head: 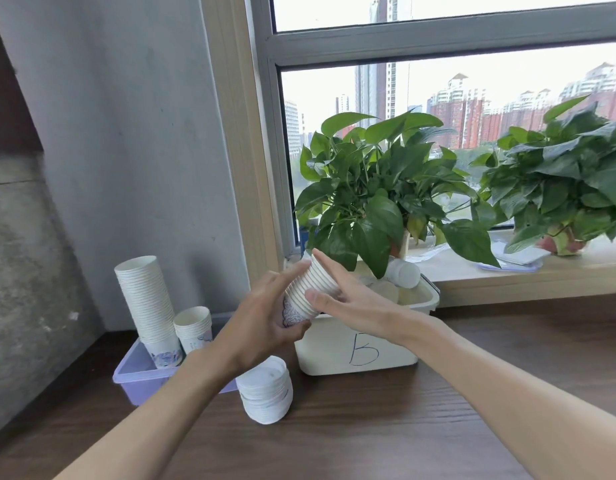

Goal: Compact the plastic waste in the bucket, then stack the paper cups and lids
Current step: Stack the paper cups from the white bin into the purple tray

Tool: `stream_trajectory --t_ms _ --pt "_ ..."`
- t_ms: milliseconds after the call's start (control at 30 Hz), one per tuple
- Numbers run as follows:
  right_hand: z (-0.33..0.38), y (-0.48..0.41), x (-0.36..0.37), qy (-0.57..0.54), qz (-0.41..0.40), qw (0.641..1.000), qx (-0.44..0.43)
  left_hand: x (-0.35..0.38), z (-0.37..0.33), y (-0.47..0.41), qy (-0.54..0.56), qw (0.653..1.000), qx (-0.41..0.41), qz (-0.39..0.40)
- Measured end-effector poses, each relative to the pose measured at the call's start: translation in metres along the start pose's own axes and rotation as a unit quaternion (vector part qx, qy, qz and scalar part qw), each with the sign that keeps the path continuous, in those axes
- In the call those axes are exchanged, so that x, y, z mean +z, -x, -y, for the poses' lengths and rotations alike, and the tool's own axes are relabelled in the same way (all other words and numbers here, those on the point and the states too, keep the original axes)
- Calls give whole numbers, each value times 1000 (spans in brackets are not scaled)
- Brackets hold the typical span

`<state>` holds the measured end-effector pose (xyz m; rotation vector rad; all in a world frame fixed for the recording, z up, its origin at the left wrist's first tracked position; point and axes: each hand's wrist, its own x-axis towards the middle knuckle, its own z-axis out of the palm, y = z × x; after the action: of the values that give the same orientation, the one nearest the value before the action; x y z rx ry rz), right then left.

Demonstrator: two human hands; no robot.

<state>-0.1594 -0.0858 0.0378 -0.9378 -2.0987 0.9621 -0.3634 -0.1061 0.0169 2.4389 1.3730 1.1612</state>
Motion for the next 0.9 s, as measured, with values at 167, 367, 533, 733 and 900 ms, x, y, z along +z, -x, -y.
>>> stream_trajectory --t_ms 167,367,533,733,900 --pt "-12 8 -23 -18 -92 995 22 15 -10 -8 12 1000 -9 11" --pt "-72 5 -72 171 -357 912 110 40 -17 -19 37 999 -21 -30" --pt "-99 -8 -90 208 -311 908 190 56 -15 -29 57 996 -33 -68" --pt "-113 -22 -93 198 -301 908 214 65 -7 -30 55 993 -47 -96" --pt "-110 -18 -89 171 -364 895 193 66 -10 -30 53 992 -47 -100"
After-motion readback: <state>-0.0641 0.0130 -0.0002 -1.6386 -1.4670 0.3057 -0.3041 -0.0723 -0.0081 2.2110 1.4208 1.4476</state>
